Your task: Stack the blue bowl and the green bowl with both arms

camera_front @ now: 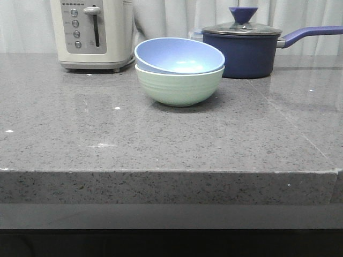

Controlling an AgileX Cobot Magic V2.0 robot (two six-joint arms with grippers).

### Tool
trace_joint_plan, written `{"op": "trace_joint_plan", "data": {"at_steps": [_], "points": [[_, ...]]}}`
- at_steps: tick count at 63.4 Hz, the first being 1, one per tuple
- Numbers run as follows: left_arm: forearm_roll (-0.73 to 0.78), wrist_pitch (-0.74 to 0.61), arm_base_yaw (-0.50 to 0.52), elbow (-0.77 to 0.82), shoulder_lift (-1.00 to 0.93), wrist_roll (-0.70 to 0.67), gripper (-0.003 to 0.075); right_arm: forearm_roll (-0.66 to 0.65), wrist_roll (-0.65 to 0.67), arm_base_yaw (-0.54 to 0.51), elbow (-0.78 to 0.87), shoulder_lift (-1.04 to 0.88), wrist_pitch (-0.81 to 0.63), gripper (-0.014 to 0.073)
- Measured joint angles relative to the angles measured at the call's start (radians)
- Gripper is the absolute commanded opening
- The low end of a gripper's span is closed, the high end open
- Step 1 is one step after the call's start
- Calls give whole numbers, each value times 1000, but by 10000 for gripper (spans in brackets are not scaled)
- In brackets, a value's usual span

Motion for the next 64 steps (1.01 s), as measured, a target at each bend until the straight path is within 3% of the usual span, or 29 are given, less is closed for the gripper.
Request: {"op": "trace_joint_plan", "data": {"at_steps": [16,64], "points": [[0,0,0,0,0,0,-20,25,-9,-53,350,-191,-404,-59],[0,-2,0,0,0,0,-20,68,-9,-66,380,-198,-425,-64]]}}
